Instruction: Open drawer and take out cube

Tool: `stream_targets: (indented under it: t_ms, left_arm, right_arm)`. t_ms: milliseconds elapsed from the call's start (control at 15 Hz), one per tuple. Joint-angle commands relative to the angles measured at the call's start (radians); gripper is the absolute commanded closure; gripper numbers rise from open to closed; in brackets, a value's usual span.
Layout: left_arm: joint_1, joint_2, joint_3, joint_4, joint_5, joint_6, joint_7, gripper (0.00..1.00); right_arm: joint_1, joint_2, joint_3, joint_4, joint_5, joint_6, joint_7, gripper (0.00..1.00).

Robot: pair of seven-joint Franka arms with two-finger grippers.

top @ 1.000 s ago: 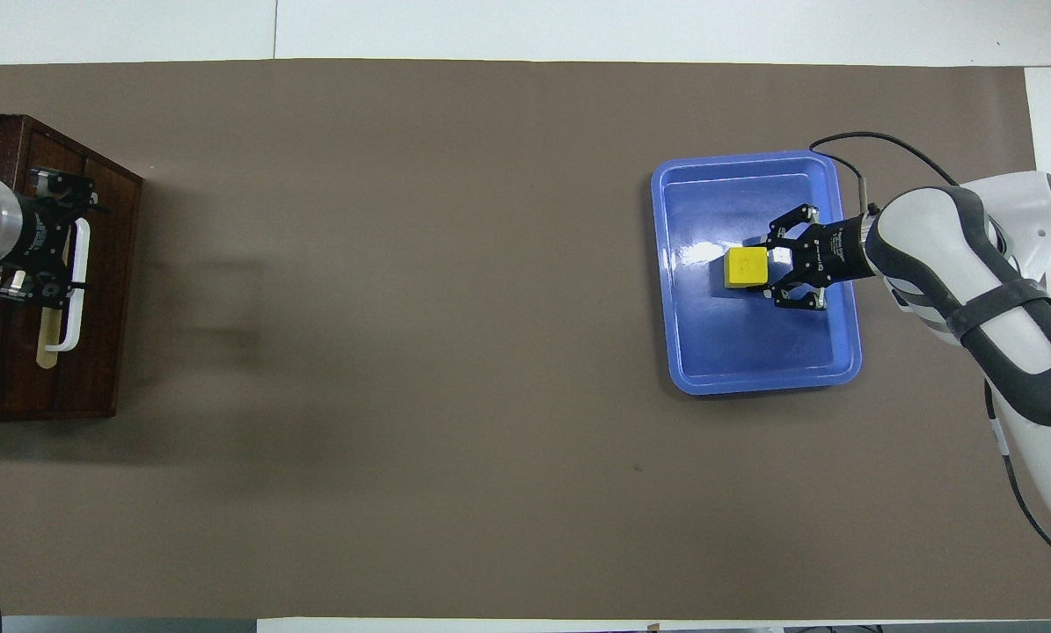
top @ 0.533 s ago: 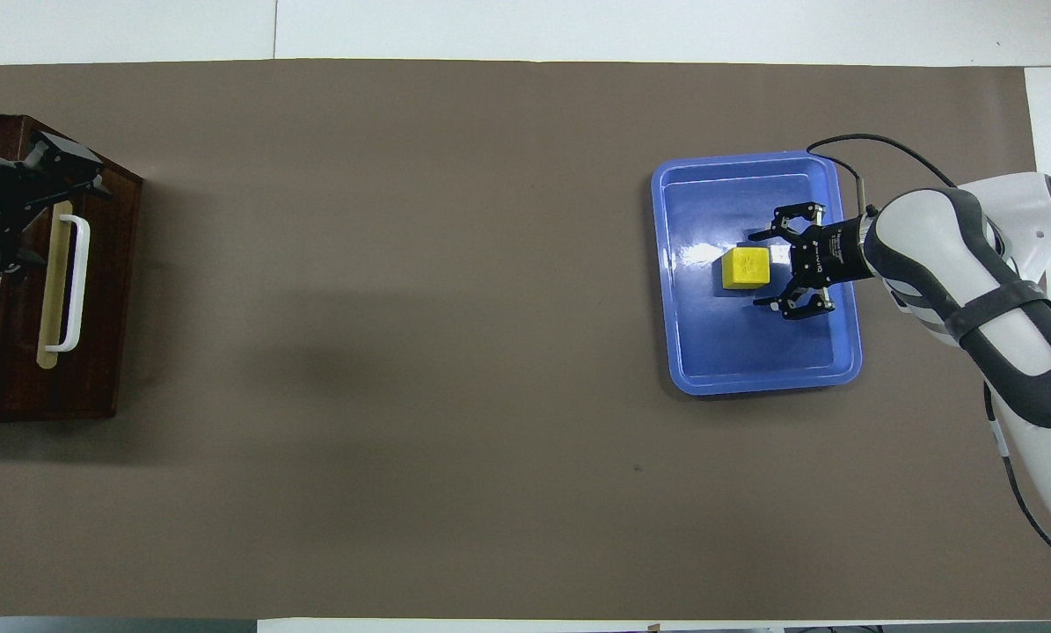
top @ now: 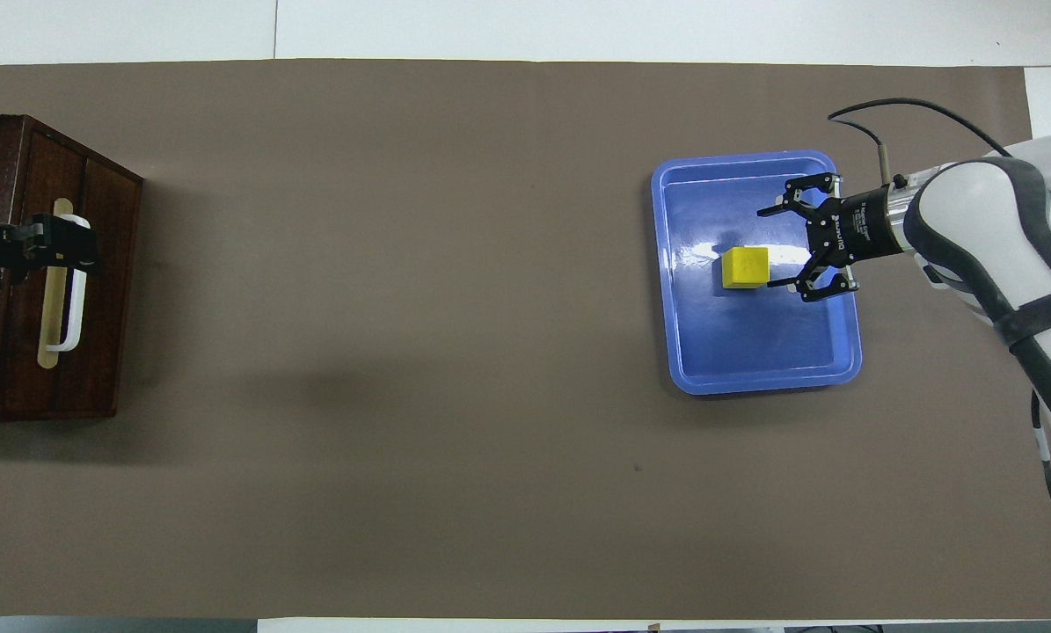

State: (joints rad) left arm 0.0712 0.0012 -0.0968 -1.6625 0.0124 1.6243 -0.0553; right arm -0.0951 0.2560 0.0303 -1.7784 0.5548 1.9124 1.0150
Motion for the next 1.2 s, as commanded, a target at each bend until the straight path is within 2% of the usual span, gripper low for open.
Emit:
stream_targets:
  t_ms: [0,133,400,800,933,1067,1133]
  left_arm:
    - [0.003,-0.043,-0.001,-0.017,-0.026,-0.034,0.066,0.00]
    - [-0.007,-0.052,0.002,-0.042,-0.023,-0.023,0.074,0.00]
    - [-0.019,-0.052,0.000,-0.026,-0.022,-0.035,0.078,0.00]
    - [-0.022,-0.053,0.008,-0.025,-0.022,-0.020,0.098,0.00]
    - [-0.062,-0.049,0.035,-0.025,-0.019,-0.012,0.100,0.00]
    - [-0.091,-0.049,0.065,-0.023,-0.018,-0.014,0.100,0.00]
    - [-0.088,-0.046,0.055,-0.014,-0.018,-0.020,0.100,0.00]
  right_arm:
    - [0.001,-0.035,0.013,0.148,-0.149,-0.184,-0.176,0.00]
    - [0.003,-0.046,0.014,0.212,-0.255,-0.257,-0.367,0.00]
    - [0.017,-0.135,0.014,0.217,-0.413,-0.273,-0.773,0.00]
    - [0.017,-0.251,0.026,0.215,-0.550,-0.435,-1.056,0.00]
    - [0.002,-0.254,0.063,0.197,-0.593,-0.403,-1.111,0.00]
    - [-0.003,-0.264,0.065,0.153,-0.596,-0.325,-1.118,0.00]
    - [-0.009,-0.264,0.065,0.146,-0.596,-0.326,-1.118,0.00]
